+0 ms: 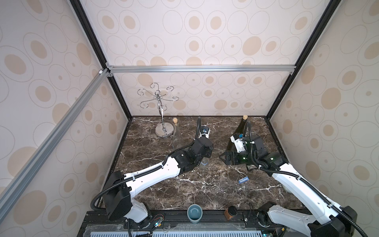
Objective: Remove the label from the bottle
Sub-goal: Adjust the bottle at the center of the board.
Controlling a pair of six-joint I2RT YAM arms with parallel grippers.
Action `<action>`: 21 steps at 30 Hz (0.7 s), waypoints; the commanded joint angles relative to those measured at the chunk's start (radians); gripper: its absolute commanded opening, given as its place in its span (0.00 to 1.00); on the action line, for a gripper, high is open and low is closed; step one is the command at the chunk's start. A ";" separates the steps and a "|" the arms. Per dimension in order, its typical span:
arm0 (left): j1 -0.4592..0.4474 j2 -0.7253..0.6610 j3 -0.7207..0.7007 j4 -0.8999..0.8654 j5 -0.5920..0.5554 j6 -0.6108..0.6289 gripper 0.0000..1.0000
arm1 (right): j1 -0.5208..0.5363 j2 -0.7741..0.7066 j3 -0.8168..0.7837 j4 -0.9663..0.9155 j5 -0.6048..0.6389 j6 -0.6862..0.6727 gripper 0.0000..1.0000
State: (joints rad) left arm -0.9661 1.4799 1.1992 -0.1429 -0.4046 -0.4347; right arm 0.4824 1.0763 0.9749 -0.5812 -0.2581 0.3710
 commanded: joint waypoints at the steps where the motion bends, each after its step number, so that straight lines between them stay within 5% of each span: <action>1: -0.008 -0.026 0.041 -0.015 0.035 0.002 0.82 | 0.007 -0.010 -0.020 0.021 -0.012 0.006 0.96; 6: -0.006 -0.032 0.092 -0.094 0.106 0.077 1.00 | 0.006 -0.025 -0.012 -0.002 -0.003 -0.007 0.97; 21: 0.146 -0.158 0.058 -0.142 0.603 0.433 1.00 | 0.002 -0.077 0.027 -0.119 0.000 -0.132 0.99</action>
State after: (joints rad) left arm -0.8577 1.3552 1.2644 -0.2657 0.0441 -0.1173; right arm 0.4721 1.0096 0.9722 -0.6300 -0.2783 0.3050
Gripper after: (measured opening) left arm 0.999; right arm 0.992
